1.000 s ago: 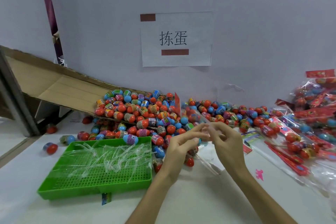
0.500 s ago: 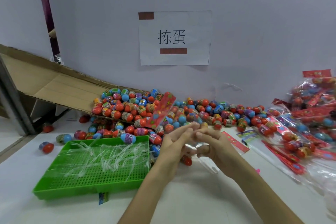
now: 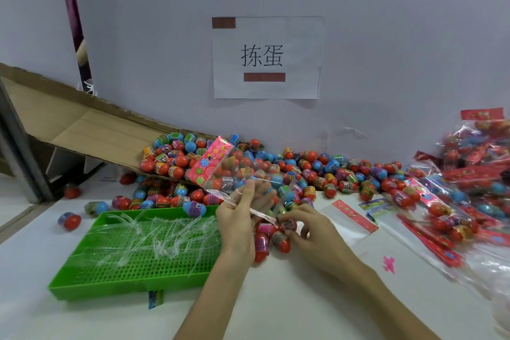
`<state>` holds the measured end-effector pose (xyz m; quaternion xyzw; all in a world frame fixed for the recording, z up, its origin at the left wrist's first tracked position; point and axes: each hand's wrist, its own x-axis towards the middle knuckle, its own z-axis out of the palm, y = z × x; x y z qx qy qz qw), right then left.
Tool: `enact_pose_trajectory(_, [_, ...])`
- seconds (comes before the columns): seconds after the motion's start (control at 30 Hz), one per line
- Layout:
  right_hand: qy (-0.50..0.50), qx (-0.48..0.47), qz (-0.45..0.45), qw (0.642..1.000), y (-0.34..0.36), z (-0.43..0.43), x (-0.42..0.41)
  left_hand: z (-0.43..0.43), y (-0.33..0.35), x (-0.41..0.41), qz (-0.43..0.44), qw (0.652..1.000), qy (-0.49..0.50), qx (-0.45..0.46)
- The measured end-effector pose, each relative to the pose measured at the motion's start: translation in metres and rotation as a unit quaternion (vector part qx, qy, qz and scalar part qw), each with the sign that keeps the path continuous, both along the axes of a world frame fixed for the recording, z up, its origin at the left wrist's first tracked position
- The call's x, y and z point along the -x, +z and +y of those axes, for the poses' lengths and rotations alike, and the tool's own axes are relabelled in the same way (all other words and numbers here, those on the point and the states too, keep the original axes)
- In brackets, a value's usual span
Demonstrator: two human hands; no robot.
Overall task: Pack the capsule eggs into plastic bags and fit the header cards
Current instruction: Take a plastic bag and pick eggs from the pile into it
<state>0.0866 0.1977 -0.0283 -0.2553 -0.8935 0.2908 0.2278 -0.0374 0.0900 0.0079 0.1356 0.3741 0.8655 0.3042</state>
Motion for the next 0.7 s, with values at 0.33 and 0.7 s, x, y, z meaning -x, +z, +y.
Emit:
enact_pose_trajectory(0.33, [0.019,-0.046,-0.082,0.995,0.013,-0.019,-0.002,-0.003,0.001,0.006,-0.004,1.000,0.011,-0.016])
enact_pose_trajectory(0.7, [-0.046,-0.215,-0.111,0.969,-0.006,-0.055,0.025,-0.005,0.002,0.009,-0.014,1.000,0.025,0.008])
